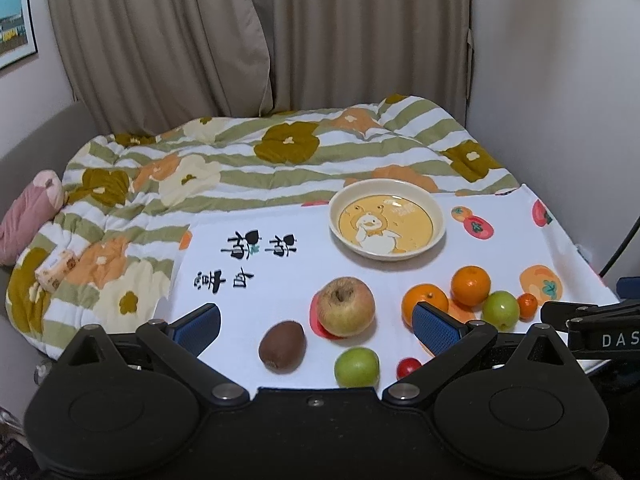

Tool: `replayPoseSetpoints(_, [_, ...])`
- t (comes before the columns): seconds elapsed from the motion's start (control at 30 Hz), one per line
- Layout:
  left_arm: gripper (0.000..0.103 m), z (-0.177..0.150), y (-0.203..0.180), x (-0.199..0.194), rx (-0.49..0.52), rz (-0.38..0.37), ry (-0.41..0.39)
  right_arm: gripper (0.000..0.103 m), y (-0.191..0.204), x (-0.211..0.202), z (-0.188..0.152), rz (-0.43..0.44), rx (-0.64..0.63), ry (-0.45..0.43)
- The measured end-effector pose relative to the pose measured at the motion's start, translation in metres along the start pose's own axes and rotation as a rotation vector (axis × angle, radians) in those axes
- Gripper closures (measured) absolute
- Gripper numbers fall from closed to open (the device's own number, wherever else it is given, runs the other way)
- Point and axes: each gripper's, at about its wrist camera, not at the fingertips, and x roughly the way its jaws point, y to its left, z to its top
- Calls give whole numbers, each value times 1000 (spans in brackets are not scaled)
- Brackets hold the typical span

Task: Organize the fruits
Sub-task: 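Grasp the red-yellow apple with the left tool while the right tool grasps an orange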

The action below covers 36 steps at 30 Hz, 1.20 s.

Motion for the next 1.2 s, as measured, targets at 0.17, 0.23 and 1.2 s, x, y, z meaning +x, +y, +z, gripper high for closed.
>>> replayPoseSetpoints(0.17, [0, -3, -6, 24, 44, 28, -43, 0, -2, 30, 7, 52, -35, 5])
replayPoseSetpoints(0.23, [0, -6, -8, 37, 69, 26, -57, 0, 0, 46, 8, 81, -45, 0])
replayPoseSetpoints(1.2, [7, -31, 7, 191, 421, -300, -29, 0, 51, 174, -6, 85, 119, -60])
